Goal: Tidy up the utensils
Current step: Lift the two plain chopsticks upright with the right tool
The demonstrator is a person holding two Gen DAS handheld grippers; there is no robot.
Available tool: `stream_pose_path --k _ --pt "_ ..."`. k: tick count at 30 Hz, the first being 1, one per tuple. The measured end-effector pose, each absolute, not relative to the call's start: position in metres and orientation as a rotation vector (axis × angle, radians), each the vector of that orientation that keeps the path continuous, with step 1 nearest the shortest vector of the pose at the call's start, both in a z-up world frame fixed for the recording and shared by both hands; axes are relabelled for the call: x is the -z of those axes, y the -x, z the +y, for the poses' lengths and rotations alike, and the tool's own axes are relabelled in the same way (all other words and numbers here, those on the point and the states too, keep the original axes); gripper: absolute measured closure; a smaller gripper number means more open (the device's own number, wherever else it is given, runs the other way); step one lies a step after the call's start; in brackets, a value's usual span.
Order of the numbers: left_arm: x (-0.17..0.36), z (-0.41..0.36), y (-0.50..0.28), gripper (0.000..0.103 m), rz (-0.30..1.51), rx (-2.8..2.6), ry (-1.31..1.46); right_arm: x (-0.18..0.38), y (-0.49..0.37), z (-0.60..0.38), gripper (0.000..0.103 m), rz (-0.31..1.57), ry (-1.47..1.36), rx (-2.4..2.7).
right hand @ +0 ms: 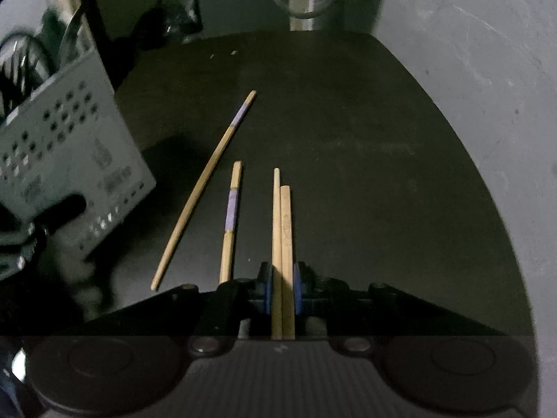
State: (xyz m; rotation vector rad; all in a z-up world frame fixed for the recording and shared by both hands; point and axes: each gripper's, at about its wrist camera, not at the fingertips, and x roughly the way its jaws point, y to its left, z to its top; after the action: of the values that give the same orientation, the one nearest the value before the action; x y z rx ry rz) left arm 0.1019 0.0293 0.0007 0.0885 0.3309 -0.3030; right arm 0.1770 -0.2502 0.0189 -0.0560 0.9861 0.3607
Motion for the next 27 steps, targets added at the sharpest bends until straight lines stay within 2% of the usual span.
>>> stream_pose_path --k 14,27 --pt "0.000 0.029 -0.104 0.027 0.335 0.304 -0.091 -0.031 -0.138 -0.280 0.089 0.649 -0.136 -0.434" --pt "0.000 0.029 -0.104 0.027 0.335 0.304 -0.091 -0.051 -0.124 -0.268 0.089 0.500 -0.132 -0.502"
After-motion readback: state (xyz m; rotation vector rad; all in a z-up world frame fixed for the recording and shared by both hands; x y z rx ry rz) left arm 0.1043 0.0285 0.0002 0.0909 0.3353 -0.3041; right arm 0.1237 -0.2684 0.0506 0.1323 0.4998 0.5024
